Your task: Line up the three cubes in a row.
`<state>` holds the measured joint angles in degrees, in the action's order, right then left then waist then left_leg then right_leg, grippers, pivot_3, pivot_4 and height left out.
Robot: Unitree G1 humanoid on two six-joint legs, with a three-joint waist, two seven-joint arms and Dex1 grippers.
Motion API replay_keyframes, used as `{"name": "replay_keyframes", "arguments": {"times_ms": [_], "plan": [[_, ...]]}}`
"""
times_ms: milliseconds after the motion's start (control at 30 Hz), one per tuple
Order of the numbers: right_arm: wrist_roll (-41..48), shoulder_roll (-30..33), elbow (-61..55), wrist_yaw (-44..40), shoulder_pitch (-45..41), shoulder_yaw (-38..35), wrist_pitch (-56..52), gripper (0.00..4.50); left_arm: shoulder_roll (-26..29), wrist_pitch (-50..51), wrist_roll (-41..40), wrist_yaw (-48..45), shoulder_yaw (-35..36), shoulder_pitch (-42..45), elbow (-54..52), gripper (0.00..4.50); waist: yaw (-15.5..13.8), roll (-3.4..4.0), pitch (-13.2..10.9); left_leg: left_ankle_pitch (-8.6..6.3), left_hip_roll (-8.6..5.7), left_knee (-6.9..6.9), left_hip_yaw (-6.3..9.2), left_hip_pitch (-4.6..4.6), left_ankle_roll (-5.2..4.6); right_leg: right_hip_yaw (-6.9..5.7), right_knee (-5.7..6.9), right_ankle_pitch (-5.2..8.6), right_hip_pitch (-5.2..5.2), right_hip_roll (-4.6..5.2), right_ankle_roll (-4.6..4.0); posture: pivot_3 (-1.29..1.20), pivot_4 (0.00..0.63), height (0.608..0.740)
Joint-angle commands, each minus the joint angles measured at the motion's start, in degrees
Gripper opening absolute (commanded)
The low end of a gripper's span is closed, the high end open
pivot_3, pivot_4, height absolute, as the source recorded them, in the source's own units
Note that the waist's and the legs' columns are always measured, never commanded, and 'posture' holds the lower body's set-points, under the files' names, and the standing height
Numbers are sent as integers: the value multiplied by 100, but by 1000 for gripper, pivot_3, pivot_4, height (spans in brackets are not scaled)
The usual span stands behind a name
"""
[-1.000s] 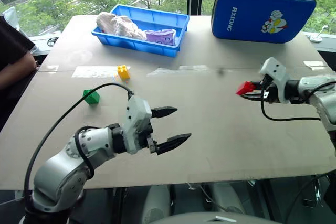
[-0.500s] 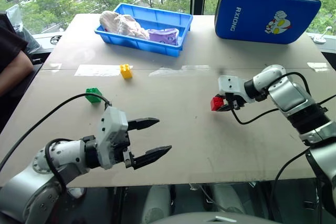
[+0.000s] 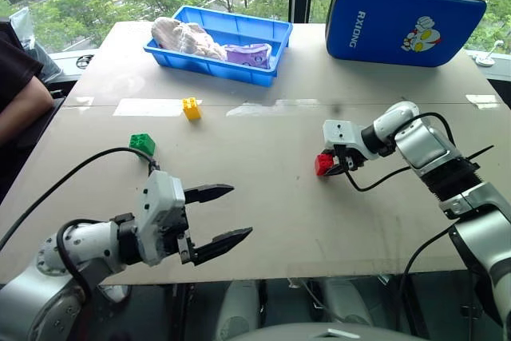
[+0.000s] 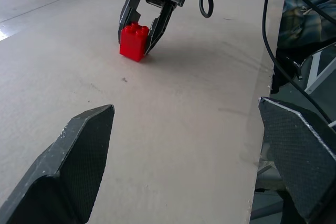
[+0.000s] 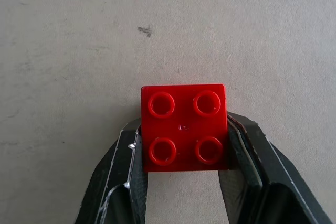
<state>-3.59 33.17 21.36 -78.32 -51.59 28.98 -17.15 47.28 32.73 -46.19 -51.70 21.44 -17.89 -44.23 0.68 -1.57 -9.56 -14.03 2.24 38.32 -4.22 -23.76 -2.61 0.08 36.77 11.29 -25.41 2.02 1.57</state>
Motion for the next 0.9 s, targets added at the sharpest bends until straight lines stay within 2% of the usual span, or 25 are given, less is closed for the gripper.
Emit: {"name": "replay_keyframes", "arguments": {"times_ms": [33, 200, 233, 400, 500, 633, 800, 867, 900], "plan": [[-36, -17, -19, -59, -174, -136, 106, 1306, 21, -139, 13, -52, 92, -9, -56, 4500, 1, 0, 0, 0, 0, 0, 0, 0, 0, 0, 0, 0, 0, 0, 0, 0, 150, 740], [-91, -71, 97, -130, -191, -89, 241, 1306, 31, -174, 49, -60, 74, 31, 6, 4500, 3, 0, 0, 0, 0, 0, 0, 1, 0, 0, 1, 0, 0, -1, 0, 0, 150, 740], [-108, -85, 145, -138, -201, -82, 293, 2334, 31, -177, 55, -62, 71, 37, 14, 4500, 4, 0, 0, 0, 0, 0, 0, 1, 0, 0, 1, 0, 0, -1, 0, 0, 150, 740], [-147, -119, 273, -171, -218, -141, 607, 4476, 17, -179, 68, -66, 81, 6, 7, 4500, 5, 1, -1, 0, 0, 0, -1, 0, 0, 0, 1, 0, -1, -1, 0, 0, 150, 740], [93, -111, 127, -210, -157, -378, 777, 4476, -16, -160, 73, -26, 109, -29, 38, 4500, 4, 2, -1, 0, 0, 0, -1, 0, 0, 0, 1, 0, -1, -1, 0, 0, 150, 740], [650, 192, -615, -517, 153, -802, 639, 4476, -224, -41, 7, 412, 198, 115, 237, 4500, -17, 4, -2, 0, 1, -1, 1, 0, 0, 0, 1, 0, -1, 0, 1, 0, 150, 740], [1733, 512, -2104, -144, 1026, -2004, 184, 4476, -449, 184, 605, 1487, 74, 749, 857, 4500, -90, 2, -1, 0, 0, 1, 7, 0, -1, -5, 1, 0, 4, 1, 1, 0, 150, 740], [2691, 495, -2840, 547, 1279, -2866, -1491, 4476, -426, 600, 623, 1908, -8, 1403, 1427, 4500, -129, 3, -2, 0, 1, 1, 8, 1, -1, -5, 4, -1, 5, 1, 2, 0, 150, 740], [2974, 416, -3197, 873, 1466, -3246, -1639, 4476, -409, 665, 806, 2103, -81, 1739, 1754, 4500, -155, 3, -2, 0, 1, 1, 8, 1, -1, -6, 6, -1, 5, 1, 2, 0, 150, 740]]}}
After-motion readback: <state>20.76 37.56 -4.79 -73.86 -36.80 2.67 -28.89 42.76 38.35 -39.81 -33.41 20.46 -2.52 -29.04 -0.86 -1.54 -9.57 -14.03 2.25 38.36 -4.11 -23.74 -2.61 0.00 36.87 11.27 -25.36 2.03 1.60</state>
